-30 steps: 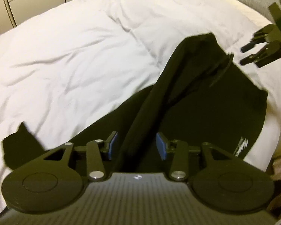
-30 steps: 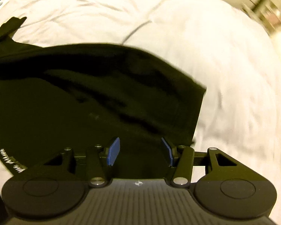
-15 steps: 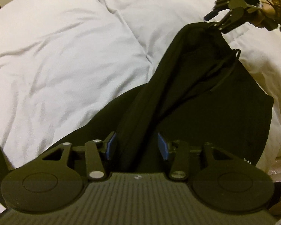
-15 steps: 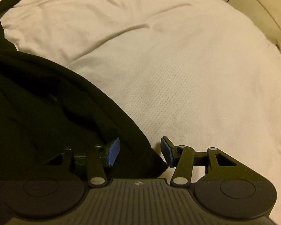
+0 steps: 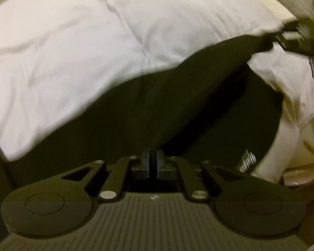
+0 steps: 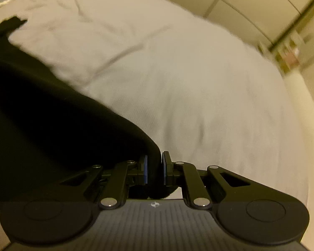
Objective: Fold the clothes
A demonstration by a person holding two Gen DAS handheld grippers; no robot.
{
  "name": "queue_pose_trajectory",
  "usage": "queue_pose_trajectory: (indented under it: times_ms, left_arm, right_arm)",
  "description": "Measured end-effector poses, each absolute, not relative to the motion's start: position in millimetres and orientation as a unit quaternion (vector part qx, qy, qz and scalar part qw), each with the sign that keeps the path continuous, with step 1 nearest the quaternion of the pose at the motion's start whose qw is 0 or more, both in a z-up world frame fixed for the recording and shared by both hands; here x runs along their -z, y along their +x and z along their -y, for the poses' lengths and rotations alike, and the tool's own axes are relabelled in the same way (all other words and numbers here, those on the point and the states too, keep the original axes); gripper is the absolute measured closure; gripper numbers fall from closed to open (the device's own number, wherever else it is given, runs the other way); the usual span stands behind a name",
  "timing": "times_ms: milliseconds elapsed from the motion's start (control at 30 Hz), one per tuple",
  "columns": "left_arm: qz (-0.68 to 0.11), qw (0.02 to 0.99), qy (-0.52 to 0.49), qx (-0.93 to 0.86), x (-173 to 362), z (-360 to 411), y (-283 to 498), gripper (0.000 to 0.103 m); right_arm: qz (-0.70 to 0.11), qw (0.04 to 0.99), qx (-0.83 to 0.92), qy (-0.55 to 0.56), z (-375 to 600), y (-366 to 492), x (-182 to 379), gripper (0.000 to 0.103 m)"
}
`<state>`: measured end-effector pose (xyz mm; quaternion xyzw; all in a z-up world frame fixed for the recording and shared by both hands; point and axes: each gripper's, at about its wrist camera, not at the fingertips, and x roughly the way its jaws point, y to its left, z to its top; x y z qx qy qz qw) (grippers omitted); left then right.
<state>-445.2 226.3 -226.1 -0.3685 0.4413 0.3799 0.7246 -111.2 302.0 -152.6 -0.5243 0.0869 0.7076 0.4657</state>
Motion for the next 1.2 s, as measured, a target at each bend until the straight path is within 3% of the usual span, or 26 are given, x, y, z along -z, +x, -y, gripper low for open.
queue_pose_trajectory:
  times_ms: [67,200,233,267,300,467,633,900,1033,1133,1167,1200]
  left_arm:
    - [-0.441,0.715,-0.397,-0.370,232,-209,-446,0.093]
    - [-0.409,0.694,-0.459,-0.375,234,-180,-459,0.075]
    - [-0.395,0.686,-0.476,-0.383,233,-175,-466,0.075]
    - [-0.377,0.675,-0.495,-0.396,233,-172,-474,0.075]
    - [-0.358,0.662,-0.515,-0.410,233,-170,-483,0.075]
    - [-0.205,0.568,-0.625,-0.495,248,-161,-540,0.073]
    - [-0.090,0.487,-0.672,-0.551,267,-144,-583,0.069]
    - [-0.061,0.458,-0.653,-0.600,281,-152,-614,0.058]
    - [-0.049,0.445,-0.641,-0.623,288,-157,-629,0.057]
    - [-0.055,0.440,-0.642,-0.625,296,-163,-637,0.066]
    - [-0.063,0.442,-0.641,-0.625,297,-165,-637,0.072]
    - [-0.073,0.446,-0.635,-0.627,296,-166,-637,0.086]
  right_arm:
    - [-0.153,0.472,-0.667,-0.556,-269,-108,182,0.086]
    - [-0.335,0.507,-0.599,-0.521,-225,-93,216,0.085]
    - [-0.390,0.526,-0.589,-0.473,-220,-85,214,0.083]
    - [-0.441,0.547,-0.579,-0.413,-215,-76,211,0.070]
    - [-0.490,0.563,-0.566,-0.350,-210,-66,208,0.066]
    - [-0.650,0.587,-0.482,-0.032,-191,-12,214,0.064]
    - [-0.683,0.574,-0.443,0.084,-195,12,228,0.062]
    - [-0.674,0.582,-0.450,0.068,-214,3,248,0.054]
    - [-0.667,0.595,-0.444,0.069,-223,8,253,0.053]
    - [-0.665,0.599,-0.440,0.075,-227,15,255,0.053]
    - [-0.666,0.599,-0.438,0.076,-229,16,256,0.053]
    - [-0.666,0.600,-0.437,0.076,-231,18,256,0.053]
